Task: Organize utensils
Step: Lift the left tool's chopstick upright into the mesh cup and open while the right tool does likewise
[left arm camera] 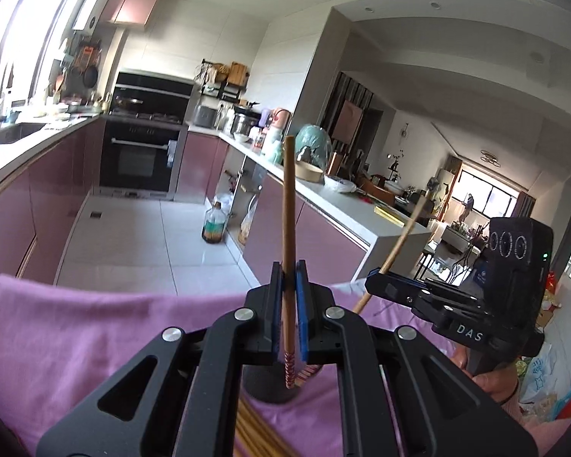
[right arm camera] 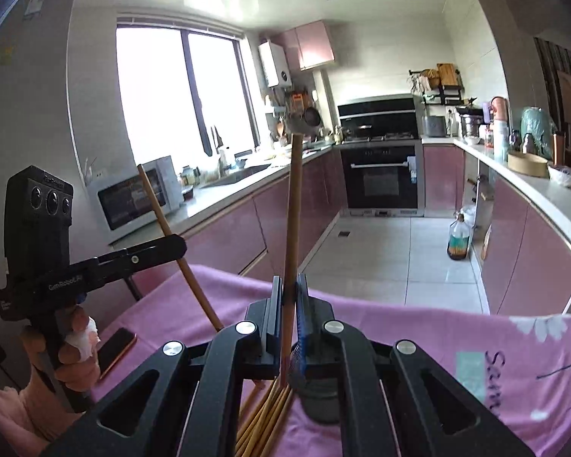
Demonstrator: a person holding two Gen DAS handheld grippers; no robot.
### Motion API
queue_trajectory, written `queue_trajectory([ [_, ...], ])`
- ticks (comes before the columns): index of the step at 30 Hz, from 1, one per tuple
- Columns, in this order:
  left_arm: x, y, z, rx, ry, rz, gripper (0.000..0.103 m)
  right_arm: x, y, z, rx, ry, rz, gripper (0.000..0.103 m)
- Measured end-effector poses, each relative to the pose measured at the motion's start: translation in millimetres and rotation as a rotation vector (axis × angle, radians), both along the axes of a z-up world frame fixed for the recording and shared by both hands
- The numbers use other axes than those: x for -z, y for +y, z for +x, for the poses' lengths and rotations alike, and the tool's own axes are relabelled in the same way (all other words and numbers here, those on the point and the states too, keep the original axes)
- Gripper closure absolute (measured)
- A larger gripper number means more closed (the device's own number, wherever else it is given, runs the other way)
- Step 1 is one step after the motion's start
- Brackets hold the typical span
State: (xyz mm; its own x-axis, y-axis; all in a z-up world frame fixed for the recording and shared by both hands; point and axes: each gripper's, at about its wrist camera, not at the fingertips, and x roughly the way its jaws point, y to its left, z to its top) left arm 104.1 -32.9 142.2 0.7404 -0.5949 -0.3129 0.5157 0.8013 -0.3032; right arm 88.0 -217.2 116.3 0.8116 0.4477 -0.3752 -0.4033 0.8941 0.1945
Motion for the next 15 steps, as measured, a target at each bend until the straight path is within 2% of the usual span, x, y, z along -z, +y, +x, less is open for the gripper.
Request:
queue_trajectory([
  [6,3,-35,25,0.019,0.019,0.059,0.096,4,-8,22,0.032,0.026,-0.023,0.098],
  [10,23,-55,37,0.023,0.066,0.108,0.096,13,-11,34,0.039,0.043,-0.016,0.098],
  [15,49,-65,47,0.025,0.108,0.132,0.096,9,-14,35,0.044,0.013,0.017,0.098],
])
